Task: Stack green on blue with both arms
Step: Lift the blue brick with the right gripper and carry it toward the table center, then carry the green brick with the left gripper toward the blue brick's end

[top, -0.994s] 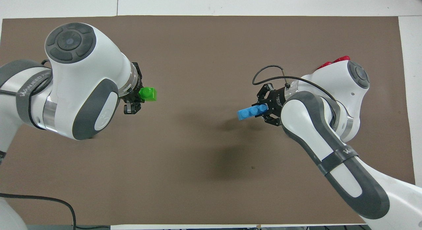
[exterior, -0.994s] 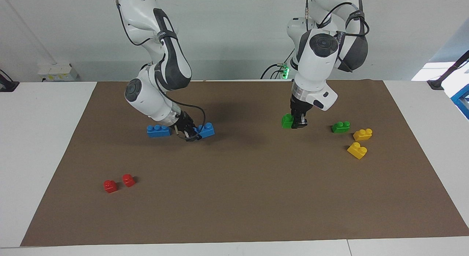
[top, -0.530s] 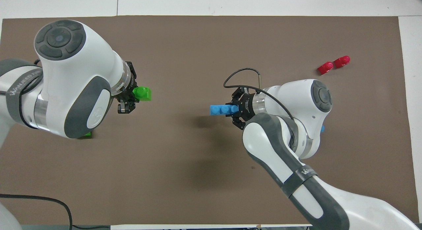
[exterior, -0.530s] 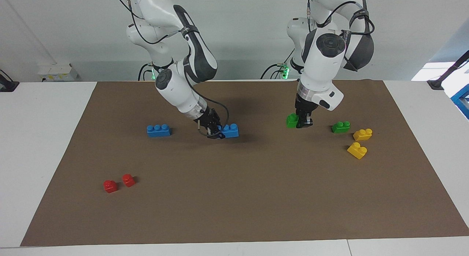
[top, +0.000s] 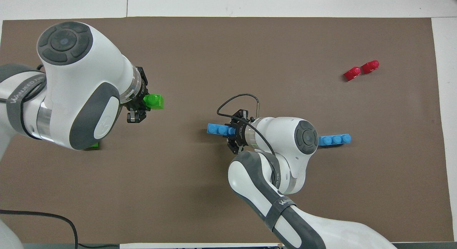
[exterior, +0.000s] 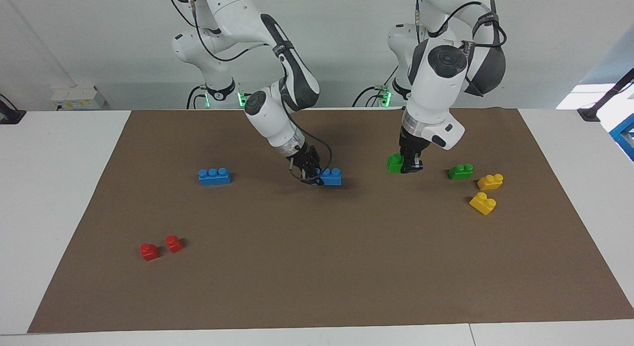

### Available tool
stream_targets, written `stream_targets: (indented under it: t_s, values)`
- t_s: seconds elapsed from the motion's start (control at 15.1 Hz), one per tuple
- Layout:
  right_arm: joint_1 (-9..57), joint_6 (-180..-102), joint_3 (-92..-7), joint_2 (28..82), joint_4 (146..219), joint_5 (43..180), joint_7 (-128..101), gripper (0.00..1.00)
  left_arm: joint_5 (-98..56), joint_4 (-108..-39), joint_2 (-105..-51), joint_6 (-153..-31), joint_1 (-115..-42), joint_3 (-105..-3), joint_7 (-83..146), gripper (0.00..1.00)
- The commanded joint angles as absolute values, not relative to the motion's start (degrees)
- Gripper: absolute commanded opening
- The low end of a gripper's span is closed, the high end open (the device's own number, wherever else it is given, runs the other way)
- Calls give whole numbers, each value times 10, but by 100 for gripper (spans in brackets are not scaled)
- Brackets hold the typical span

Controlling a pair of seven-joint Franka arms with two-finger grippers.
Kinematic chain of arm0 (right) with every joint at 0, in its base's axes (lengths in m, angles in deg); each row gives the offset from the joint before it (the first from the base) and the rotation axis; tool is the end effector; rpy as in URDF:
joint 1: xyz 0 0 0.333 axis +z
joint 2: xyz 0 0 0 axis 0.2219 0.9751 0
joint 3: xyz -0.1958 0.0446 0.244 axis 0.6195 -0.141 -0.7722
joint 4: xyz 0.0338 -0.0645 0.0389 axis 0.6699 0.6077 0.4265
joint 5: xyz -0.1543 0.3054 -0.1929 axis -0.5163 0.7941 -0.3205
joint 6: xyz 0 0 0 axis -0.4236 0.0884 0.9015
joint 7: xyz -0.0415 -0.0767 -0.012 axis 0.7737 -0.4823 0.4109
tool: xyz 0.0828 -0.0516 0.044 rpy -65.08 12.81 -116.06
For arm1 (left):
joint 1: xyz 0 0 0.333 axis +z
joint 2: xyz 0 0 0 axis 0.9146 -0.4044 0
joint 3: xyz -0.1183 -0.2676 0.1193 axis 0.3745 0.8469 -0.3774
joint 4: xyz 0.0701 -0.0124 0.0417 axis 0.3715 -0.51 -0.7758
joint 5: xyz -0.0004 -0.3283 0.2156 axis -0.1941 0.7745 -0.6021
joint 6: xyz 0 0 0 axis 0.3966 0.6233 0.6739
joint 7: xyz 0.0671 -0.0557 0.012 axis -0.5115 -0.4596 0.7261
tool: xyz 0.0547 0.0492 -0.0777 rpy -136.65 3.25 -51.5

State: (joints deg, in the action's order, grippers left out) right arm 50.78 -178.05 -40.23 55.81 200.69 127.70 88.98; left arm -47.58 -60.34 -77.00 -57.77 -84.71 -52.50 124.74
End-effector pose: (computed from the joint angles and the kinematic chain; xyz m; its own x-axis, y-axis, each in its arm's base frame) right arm 0.4949 0.3313 0.3004 -0.1035 -0.8661 -0.4890 -0.9863 0.1530 -0.0622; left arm 0.5626 -0.2334 0.5005 0.0828 0.9964 0.0204 0.9964 -0.0824 -0.0210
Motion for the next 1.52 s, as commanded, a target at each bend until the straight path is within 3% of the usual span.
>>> stream_targets:
  t_s: [0.0,0.46,1.46]
  values:
    - [524,-1798,-401,578,2014,1290,855,0,-475,-624,-755,-582,-847,-526,1234,0]
    - [525,-1760,-401,571,2023,1290,813,0,-475,-743,-710,-687,-871,-523,1225,0]
    - [538,-1765,-401,568,2030,1290,813,0,-515,-834,-713,-790,-1008,-524,1393,0]
